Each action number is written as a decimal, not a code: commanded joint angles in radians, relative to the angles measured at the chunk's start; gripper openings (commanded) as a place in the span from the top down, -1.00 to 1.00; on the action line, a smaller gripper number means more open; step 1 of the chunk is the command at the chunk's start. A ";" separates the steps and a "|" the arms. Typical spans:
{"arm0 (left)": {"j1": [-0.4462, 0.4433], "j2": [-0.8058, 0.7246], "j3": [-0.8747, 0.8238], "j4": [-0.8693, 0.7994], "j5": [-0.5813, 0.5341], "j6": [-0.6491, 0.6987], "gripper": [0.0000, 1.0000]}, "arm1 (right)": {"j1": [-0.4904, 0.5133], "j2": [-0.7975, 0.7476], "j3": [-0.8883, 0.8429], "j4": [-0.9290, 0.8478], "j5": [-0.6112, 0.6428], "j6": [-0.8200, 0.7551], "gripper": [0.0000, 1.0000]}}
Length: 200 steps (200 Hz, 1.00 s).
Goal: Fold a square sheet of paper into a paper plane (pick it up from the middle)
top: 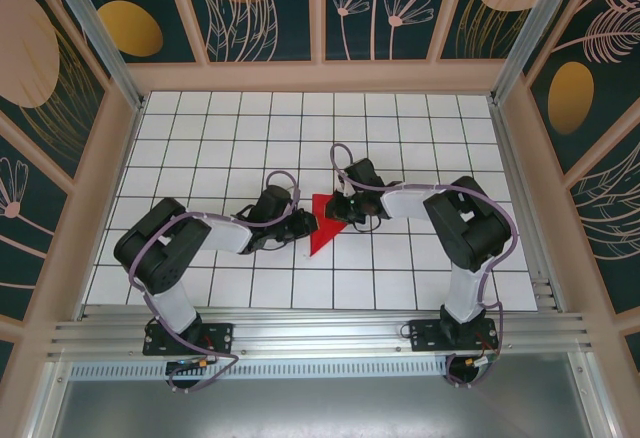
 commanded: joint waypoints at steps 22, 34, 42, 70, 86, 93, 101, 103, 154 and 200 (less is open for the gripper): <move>0.004 0.019 -0.015 -0.007 -0.016 -0.010 0.81 | 0.009 -0.055 0.036 -0.024 -0.002 -0.010 0.74; 0.003 0.026 -0.016 -0.017 -0.025 -0.007 0.86 | 0.007 -0.072 0.042 -0.014 -0.010 -0.015 0.72; 0.003 0.028 -0.017 -0.020 -0.029 -0.007 0.88 | 0.008 -0.082 0.045 -0.009 -0.015 -0.015 0.71; 0.004 0.035 -0.018 -0.038 -0.049 -0.002 0.91 | 0.009 -0.089 0.043 0.019 -0.051 -0.020 0.70; 0.003 0.039 -0.016 -0.046 -0.057 -0.001 0.93 | 0.010 -0.072 0.039 0.029 -0.069 -0.016 0.72; 0.003 0.041 -0.016 -0.047 -0.060 -0.002 0.94 | 0.012 -0.065 0.038 0.030 -0.077 -0.015 0.74; 0.004 0.041 -0.018 -0.048 -0.063 -0.002 0.95 | 0.016 -0.058 0.036 0.029 -0.079 -0.013 0.75; 0.003 0.041 -0.018 -0.048 -0.064 -0.002 0.94 | 0.018 -0.057 0.036 0.027 -0.079 -0.012 0.75; 0.003 0.024 -0.021 -0.062 -0.084 -0.004 0.95 | 0.034 -0.056 -0.015 0.007 -0.075 0.018 0.81; 0.003 0.013 -0.026 -0.058 -0.088 -0.011 0.94 | 0.055 -0.055 -0.065 0.032 -0.090 0.047 0.88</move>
